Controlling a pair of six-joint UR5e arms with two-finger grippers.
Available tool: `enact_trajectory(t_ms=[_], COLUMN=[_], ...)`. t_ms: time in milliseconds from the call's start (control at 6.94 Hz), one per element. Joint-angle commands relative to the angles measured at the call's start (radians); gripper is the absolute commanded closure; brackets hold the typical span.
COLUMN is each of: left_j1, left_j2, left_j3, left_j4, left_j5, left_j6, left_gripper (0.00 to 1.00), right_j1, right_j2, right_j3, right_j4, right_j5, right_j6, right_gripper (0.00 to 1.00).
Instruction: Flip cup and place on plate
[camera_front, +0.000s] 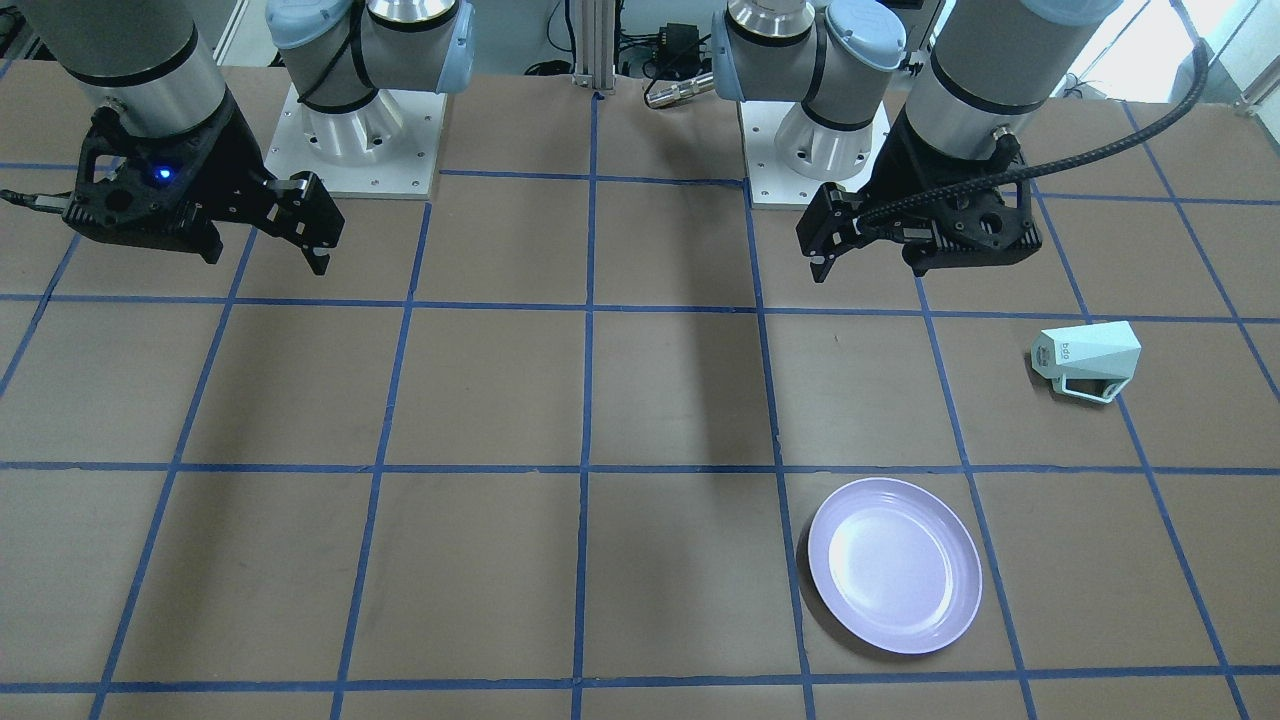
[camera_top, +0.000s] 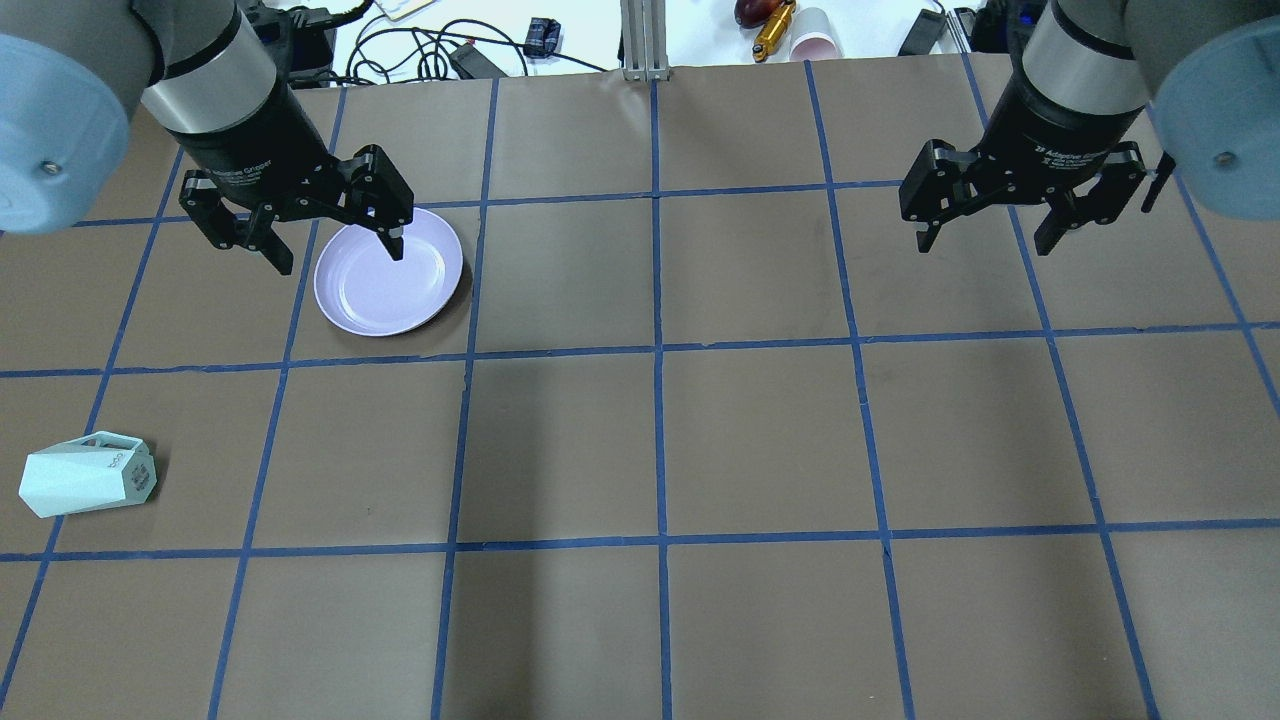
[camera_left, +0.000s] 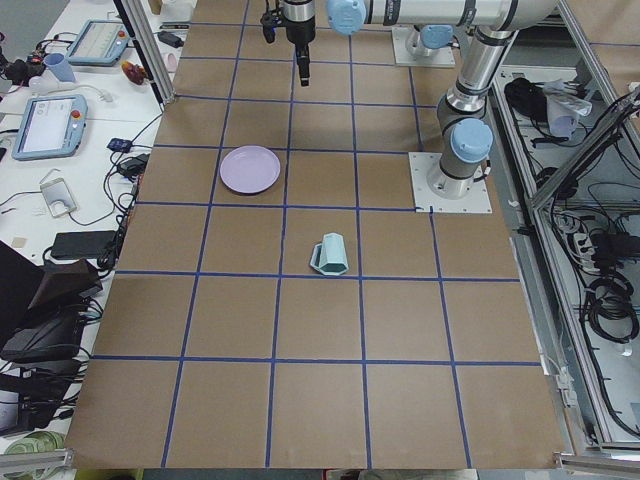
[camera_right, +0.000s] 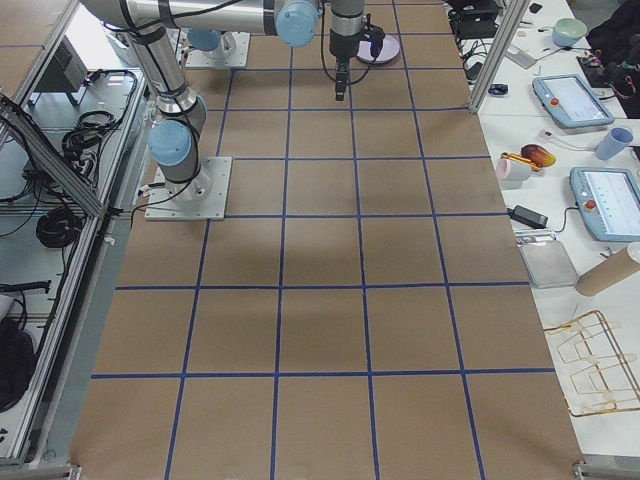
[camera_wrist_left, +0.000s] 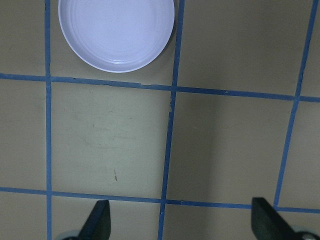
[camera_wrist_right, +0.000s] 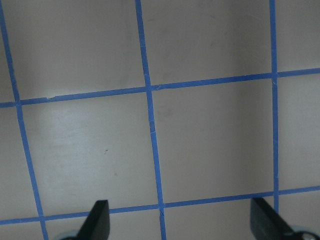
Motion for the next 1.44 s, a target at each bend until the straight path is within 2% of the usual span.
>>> enact_trajectory(t_ms=[0,1009,1297], left_j1=[-0.003,0.005,0.041], left_j2=[0.007,0.021,0.019], left_j3=[-0.002,-0.037,-0.037], left_j4=[0.002,0.023,0.037], left_j5=[-0.01,0.003,0.004], left_j6=[0.0,-0.003,-0.002], left_gripper=[0.0,0.0,0.0], right_j1=[0.0,0.0,0.0], right_j2=[0.0,0.0,0.0], right_j3=[0.0,0.0,0.0], right_j4=[0.0,0.0,0.0], right_j5=[0.0,0.002,0.0], right_j6=[0.0,0.0,0.0], right_gripper=[0.0,0.0,0.0])
